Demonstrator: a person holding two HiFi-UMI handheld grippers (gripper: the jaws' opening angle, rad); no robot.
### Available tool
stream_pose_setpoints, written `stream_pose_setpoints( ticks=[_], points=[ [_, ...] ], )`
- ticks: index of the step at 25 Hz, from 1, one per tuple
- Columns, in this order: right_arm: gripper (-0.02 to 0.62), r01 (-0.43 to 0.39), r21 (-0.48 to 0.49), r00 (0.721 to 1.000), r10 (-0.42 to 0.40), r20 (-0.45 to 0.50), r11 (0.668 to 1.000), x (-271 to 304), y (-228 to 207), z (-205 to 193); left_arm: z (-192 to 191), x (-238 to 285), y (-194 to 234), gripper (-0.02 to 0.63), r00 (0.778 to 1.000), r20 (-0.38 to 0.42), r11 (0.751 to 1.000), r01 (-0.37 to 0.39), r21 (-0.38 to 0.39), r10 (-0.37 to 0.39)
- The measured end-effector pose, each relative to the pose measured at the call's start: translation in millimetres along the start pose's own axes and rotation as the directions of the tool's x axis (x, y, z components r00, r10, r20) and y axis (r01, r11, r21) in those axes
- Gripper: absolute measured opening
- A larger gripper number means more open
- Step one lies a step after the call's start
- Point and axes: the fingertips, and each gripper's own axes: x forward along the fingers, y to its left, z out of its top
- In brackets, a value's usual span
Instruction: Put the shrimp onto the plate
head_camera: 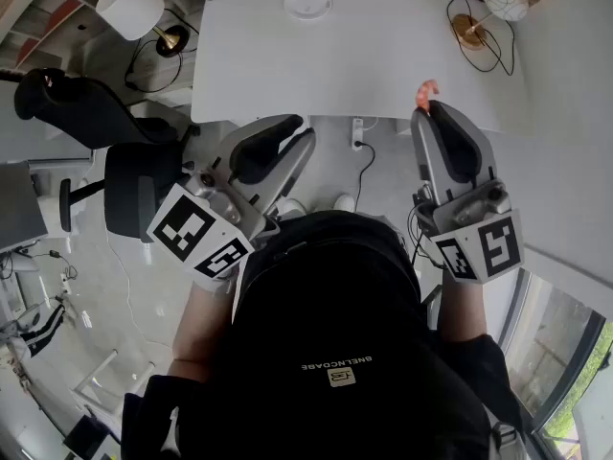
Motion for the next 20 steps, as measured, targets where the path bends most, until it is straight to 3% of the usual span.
stream_pose_setpoints(
  ticks=[20],
  points=[
    [0.057, 0.005, 0.021, 1.000, -0.005, -0.023, 1.000, -8.2, 3.0, -10.6, -7.5, -3.5, 2.0, 0.058, 1.000, -0.001, 0.999, -0.014, -0.037, 0.014]
  ],
)
